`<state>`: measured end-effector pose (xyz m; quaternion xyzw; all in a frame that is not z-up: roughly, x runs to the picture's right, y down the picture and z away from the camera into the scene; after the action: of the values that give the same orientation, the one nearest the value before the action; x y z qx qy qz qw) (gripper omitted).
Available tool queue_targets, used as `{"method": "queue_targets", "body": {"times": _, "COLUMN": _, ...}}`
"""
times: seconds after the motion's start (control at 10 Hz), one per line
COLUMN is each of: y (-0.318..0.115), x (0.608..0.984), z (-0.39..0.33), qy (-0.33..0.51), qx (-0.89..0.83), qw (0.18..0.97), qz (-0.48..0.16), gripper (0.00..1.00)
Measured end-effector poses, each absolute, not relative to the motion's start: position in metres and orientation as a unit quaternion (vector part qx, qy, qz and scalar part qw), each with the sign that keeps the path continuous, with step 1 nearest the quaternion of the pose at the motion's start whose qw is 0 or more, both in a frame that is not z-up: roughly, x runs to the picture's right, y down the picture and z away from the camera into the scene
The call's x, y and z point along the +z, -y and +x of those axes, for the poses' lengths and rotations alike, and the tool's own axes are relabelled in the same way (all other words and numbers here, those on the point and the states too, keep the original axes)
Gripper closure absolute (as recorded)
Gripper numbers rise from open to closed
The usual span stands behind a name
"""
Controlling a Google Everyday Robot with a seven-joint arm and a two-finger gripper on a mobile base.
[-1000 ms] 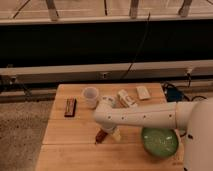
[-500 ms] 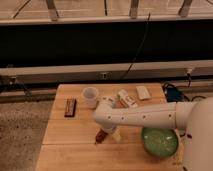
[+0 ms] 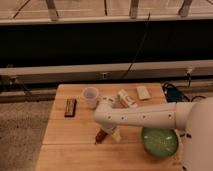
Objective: Place the pepper in the ceramic bowl
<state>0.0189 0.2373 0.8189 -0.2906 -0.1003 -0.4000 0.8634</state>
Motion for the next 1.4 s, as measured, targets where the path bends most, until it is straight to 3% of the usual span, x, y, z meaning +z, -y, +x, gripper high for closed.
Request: {"method": "queue_targets", "body": {"times": 1.4, "y": -0.2416, "x": 0.822, "z": 0.0193, "qy": 0.108, "qx": -0.402, "qw": 0.859, "qz": -0.299, "gripper": 0.2}}
